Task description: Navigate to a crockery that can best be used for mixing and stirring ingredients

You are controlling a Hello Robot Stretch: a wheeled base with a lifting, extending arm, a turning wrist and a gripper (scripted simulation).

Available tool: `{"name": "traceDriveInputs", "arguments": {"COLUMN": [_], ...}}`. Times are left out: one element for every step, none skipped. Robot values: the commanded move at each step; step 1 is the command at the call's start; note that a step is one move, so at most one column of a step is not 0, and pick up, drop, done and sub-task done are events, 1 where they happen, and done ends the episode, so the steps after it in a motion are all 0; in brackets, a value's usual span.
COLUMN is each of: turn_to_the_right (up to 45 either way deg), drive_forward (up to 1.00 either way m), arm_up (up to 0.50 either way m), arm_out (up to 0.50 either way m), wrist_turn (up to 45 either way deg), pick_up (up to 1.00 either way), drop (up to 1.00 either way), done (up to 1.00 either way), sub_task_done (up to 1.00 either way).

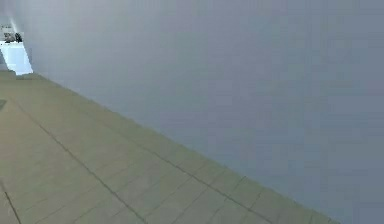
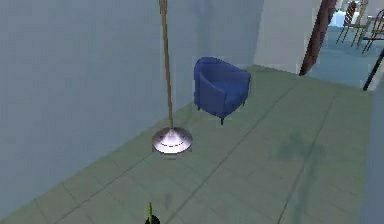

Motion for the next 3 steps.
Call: {"name": "traceDriveInputs", "arguments": {"turn_to_the_right": [0.0,-45.0,-12.0], "drive_forward": [0.05,0.0,0.0], "arm_up": [0.0,0.0,0.0], "arm_out": [0.0,0.0,0.0], "wrist_turn": [0.0,0.0,0.0], "pick_up": [0.0,0.0,0.0], "drop": [0.0,0.0,0.0], "done": [0.0,0.0,0.0], "sub_task_done": [0.0,0.0,0.0]}}
